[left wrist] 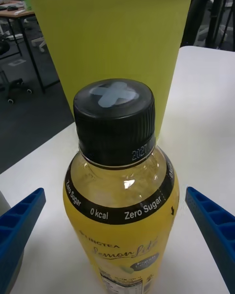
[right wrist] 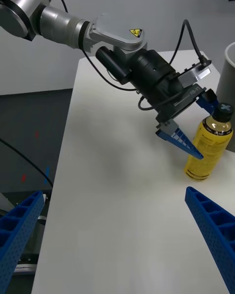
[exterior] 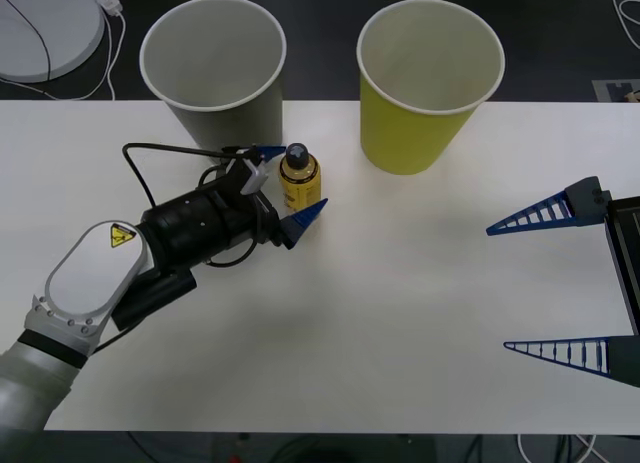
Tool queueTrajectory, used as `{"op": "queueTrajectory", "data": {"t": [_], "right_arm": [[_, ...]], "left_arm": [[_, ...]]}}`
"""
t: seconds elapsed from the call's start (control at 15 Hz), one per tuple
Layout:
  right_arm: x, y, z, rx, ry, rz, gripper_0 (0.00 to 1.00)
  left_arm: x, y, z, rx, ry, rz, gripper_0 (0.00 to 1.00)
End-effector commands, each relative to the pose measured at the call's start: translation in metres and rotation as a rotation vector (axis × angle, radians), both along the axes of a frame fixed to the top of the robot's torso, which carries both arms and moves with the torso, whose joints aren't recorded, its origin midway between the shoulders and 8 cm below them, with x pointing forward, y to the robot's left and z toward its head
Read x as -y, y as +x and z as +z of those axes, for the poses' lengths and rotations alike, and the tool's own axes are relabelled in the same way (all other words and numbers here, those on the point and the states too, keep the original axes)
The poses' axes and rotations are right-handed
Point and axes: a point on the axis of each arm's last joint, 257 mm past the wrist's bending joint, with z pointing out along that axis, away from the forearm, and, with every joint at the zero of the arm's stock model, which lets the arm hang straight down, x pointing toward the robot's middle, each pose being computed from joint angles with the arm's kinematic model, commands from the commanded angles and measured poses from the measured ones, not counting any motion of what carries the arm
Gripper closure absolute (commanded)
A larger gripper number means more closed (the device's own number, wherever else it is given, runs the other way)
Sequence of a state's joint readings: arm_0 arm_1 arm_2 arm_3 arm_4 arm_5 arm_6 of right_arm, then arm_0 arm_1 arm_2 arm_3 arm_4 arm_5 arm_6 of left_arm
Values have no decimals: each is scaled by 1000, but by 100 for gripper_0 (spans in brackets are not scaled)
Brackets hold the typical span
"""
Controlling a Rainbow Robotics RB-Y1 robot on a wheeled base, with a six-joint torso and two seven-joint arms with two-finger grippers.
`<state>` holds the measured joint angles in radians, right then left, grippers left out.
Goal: Put the can into the green bin and the plastic bottle into the gray bin
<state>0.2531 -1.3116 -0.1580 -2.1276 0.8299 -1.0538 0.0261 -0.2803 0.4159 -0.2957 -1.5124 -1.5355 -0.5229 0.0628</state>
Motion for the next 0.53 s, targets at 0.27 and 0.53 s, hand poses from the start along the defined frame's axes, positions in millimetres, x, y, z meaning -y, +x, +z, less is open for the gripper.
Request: {"op": "queueTrajectory", "data": {"t": [0.27,0.53], "right_arm": [[0,0,0,0,0,0,0],[0,0,0,0,0,0,0]], "left_arm": [[3,7,2,-5,-3,4,0],[8,9,2,11,19,0,0]]}}
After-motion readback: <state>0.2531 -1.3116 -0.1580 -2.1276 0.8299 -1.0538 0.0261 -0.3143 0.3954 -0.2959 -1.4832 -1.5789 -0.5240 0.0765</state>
